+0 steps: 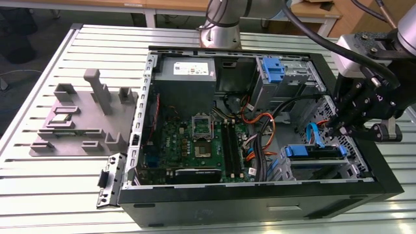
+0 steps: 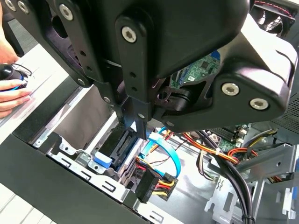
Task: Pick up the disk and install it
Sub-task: 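Insert the second disk wire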
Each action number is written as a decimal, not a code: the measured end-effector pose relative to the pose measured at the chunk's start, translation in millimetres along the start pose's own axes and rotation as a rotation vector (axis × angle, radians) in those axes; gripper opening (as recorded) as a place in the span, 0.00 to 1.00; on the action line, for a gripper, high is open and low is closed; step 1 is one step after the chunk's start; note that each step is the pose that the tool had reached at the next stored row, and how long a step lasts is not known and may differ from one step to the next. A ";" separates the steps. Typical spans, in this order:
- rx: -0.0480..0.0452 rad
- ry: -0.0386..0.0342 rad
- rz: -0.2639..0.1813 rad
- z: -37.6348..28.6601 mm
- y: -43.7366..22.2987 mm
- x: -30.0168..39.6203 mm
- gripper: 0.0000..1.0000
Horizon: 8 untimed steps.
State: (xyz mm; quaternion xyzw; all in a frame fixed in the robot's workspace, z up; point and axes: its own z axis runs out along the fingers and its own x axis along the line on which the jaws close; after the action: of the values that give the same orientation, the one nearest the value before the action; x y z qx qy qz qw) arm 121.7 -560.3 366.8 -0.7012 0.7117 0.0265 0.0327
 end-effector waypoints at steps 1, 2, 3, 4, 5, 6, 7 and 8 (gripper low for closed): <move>0.0000 -0.0001 0.000 0.2 0.0 -1.0 0.24; 0.0000 -0.0002 0.000 0.3 0.0 -2.0 0.24; 0.0000 -0.0002 0.000 0.5 0.1 -3.2 0.24; 0.0000 -0.0002 0.000 0.7 0.1 -4.5 0.24; 0.0000 -0.0002 0.000 0.9 0.1 -5.7 0.24; 0.0000 -0.0003 0.000 1.1 0.1 -7.0 0.24; 0.0000 -0.0003 0.000 1.4 0.1 -8.3 0.24; 0.0000 -0.0004 0.000 1.6 0.2 -9.6 0.24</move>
State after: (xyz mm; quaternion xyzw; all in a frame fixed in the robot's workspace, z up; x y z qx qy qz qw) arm 121.7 -550.6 365.9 -0.7012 0.7117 0.0267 0.0328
